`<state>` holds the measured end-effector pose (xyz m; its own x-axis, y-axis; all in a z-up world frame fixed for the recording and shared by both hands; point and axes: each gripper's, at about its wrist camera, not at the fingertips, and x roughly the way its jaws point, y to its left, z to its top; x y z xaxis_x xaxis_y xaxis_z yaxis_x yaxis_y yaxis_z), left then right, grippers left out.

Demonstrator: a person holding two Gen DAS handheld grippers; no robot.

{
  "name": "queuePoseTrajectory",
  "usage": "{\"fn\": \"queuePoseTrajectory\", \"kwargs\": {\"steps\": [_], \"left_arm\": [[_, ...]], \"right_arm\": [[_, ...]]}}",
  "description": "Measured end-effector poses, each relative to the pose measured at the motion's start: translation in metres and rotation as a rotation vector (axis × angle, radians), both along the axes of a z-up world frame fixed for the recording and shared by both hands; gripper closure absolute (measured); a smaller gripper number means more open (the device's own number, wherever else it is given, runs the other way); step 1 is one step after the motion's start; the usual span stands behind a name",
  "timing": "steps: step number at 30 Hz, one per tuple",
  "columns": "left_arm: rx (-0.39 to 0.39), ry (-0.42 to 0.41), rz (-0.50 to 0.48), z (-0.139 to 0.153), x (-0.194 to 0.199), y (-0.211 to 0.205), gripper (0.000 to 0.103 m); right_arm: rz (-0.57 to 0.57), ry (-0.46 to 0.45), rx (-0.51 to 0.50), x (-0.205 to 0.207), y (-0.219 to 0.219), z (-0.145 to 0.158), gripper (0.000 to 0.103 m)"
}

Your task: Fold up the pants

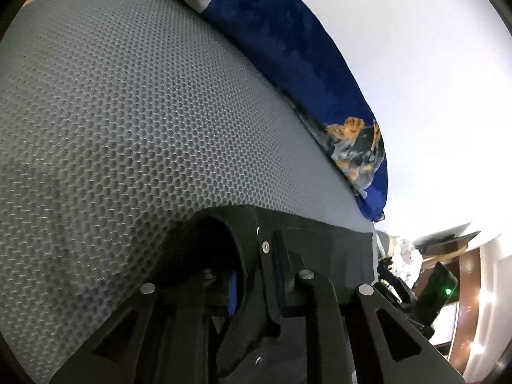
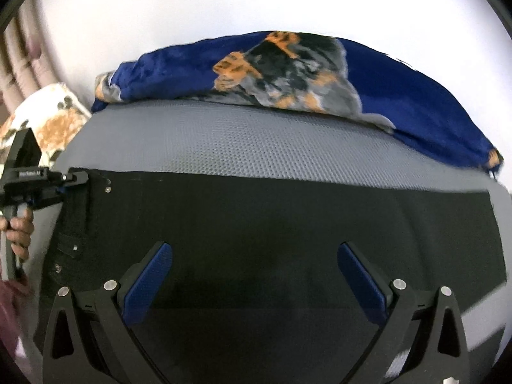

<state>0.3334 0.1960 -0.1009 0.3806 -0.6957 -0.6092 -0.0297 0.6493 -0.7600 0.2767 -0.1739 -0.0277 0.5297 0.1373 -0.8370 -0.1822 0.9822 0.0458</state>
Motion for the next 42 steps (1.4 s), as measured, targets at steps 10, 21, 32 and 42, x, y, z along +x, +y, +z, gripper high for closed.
{"fn": "queuePoseTrajectory", "kwargs": {"steps": [10, 21, 32, 42], "left_arm": [[0.045, -0.091, 0.009, 0.018, -0.007, -0.018, 0.096], [0.026, -0.397, -0.111, 0.087, -0.065, -0.034, 0.096], [0.03, -0.432, -0.111, 0.105, -0.091, -0.018, 0.096], [0.107, -0.397, -0.102, 0.096, -0.074, -0.012, 0.096]], "right_arm": [[0.232, 0.061, 0.01, 0.056, -0.012, -0.019, 0.0], [0.671, 0.3, -0.032, 0.11, -0.013, -0.031, 0.018], [0.866, 0.475, -0.063, 0.132, -0.027, -0.058, 0.046], [0.762, 0.347, -0.106, 0.125, -0.049, -0.046, 0.091]]}}
